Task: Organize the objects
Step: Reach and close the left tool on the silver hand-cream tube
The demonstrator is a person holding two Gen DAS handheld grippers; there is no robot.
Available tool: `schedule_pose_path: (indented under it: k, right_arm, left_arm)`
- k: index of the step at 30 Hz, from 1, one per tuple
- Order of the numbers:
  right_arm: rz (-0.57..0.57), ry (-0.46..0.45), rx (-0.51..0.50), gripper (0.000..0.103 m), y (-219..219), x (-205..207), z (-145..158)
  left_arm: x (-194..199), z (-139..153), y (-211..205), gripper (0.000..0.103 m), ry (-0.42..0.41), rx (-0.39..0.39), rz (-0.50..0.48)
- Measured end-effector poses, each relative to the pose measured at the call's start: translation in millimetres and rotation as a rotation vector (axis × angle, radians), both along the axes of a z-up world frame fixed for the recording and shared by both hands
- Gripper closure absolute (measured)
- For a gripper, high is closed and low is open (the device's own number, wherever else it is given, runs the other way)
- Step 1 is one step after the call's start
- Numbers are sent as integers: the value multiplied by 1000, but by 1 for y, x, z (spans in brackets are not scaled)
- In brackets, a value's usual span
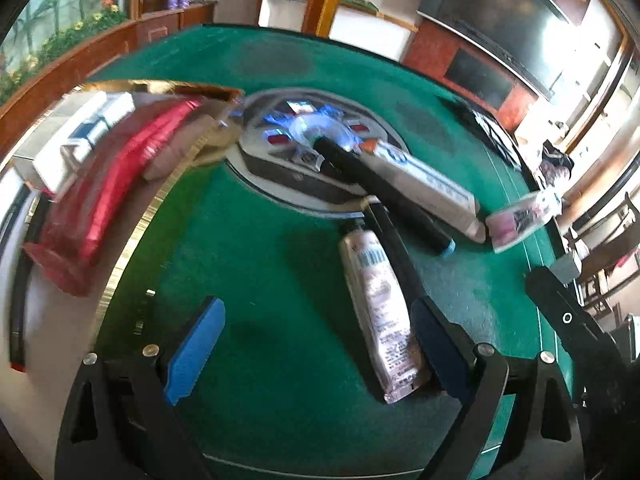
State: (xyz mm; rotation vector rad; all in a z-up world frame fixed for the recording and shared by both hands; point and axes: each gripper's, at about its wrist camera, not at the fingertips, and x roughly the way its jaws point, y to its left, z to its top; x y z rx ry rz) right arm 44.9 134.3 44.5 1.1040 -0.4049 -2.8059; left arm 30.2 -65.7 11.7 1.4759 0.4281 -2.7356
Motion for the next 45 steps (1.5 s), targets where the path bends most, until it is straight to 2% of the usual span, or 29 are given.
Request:
schedule_pose_path:
  k: [2, 6, 10, 14, 17, 20, 24, 27, 29, 31, 35, 38, 39, 40, 41, 43, 45]
  right_arm:
    - [7, -3, 1, 0, 0, 0, -1]
    - [-20, 16, -53, 0, 10, 4, 3]
    - [-18, 16, -81, 0, 13, 4, 6]
    - [-52, 29, -49, 0, 15, 4, 9]
    - [-68, 15, -40, 0, 17, 1, 6]
    - [-65, 12, -21, 0, 15, 1, 5]
    - [-46, 28, -1, 0, 10, 2, 8]
    - [-41, 27, 13, 0, 7, 2, 7]
    - [-41, 20, 15, 0, 7, 1, 5]
    - [-44, 16, 17, 0, 7, 1, 4]
    - [-52, 14, 35, 0, 7, 0, 3]
    - [-69, 8, 50, 0, 7, -2, 2]
    - [-83, 9, 66, 0, 7, -3, 1]
    - [-92, 6, 81, 0, 6, -4, 1]
    - [-95, 2, 89, 0, 6, -5, 0]
    - [-100, -7, 103, 0, 6, -6, -2]
    - [-122, 7, 120, 0, 7, -3, 0]
  left_arm:
    - [-1, -1, 7, 10, 18, -27, -7]
    - [0, -3, 11, 10, 58, -29, -24]
    - [1, -2, 10, 10, 58, -27, -46]
    - [-6, -3, 15, 10, 60, -59, -68]
    - [-12, -5, 22, 7, 76, -135, -81]
    - [-18, -5, 16, 7, 38, -155, -85]
    - [-8, -5, 5, 8, 53, -146, -133]
    - [-9, -4, 3, 8, 45, -160, -109]
    - [-11, -5, 6, 8, 37, -180, -101]
    - [-15, -9, 19, 6, 12, -264, -118]
    - [-20, -10, 30, 6, 47, -263, -155]
    - [-20, -9, 30, 13, 59, -246, -185]
    - [-18, -7, 31, 31, 72, -249, -196]
    - [-15, -5, 33, 61, 92, -251, -214]
    - [-13, -3, 36, 71, 103, -265, -231]
    - [-10, -3, 41, 74, 108, -276, -265]
    - [-8, -2, 39, 74, 104, -244, -285]
